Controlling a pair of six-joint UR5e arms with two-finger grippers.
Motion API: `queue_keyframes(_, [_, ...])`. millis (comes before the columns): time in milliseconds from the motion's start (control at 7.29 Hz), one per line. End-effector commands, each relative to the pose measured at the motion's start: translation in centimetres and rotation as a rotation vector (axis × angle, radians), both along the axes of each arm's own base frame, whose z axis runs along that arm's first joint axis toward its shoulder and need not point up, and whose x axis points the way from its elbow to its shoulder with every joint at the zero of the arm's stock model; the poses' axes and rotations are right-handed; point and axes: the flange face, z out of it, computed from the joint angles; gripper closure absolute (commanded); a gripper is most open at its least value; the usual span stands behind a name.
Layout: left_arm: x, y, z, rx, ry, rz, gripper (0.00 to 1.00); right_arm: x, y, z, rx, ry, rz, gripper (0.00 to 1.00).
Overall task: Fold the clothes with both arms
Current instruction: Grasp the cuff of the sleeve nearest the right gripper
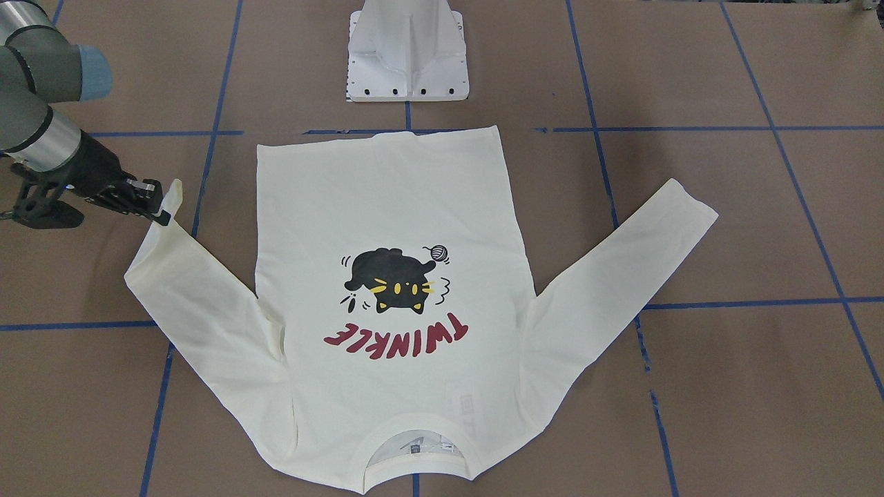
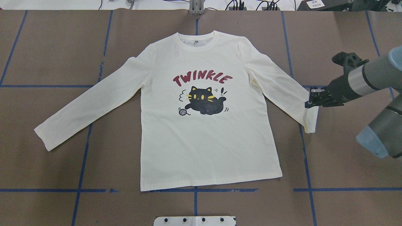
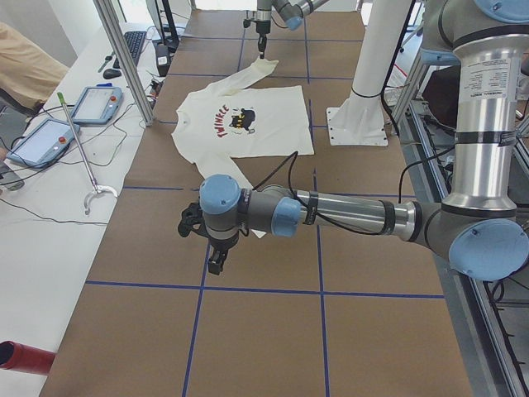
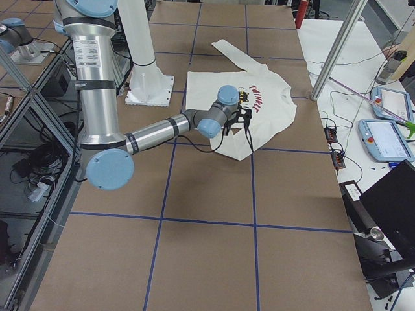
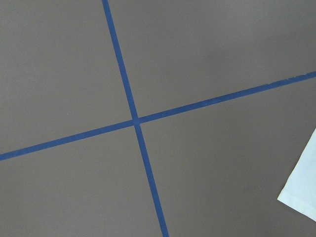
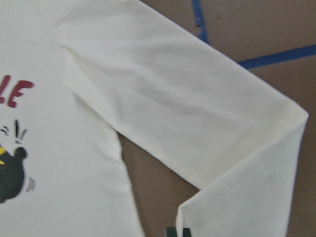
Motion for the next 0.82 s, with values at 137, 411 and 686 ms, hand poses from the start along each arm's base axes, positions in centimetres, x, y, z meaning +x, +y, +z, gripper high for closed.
queue_keyframes(137, [0.0,-0.1,-0.3,0.030,0.003,-0.002,0.00,-11.6,-10.1,-23.4,-0.139,-0.026,0.105,1.00])
queue_keyframes(411, [0.0,-0.2,-0.6,0.035,0.003,-0.003,0.00,-25.0,-10.4,-30.7,-0.033,-0.069,0.116,1.00])
queue_keyframes(686, [0.0,-0.1,-0.9,0.041,0.003,-0.003,0.00,-32.8,-8.1,-33.2,0.005,-0.136,0.147,0.94])
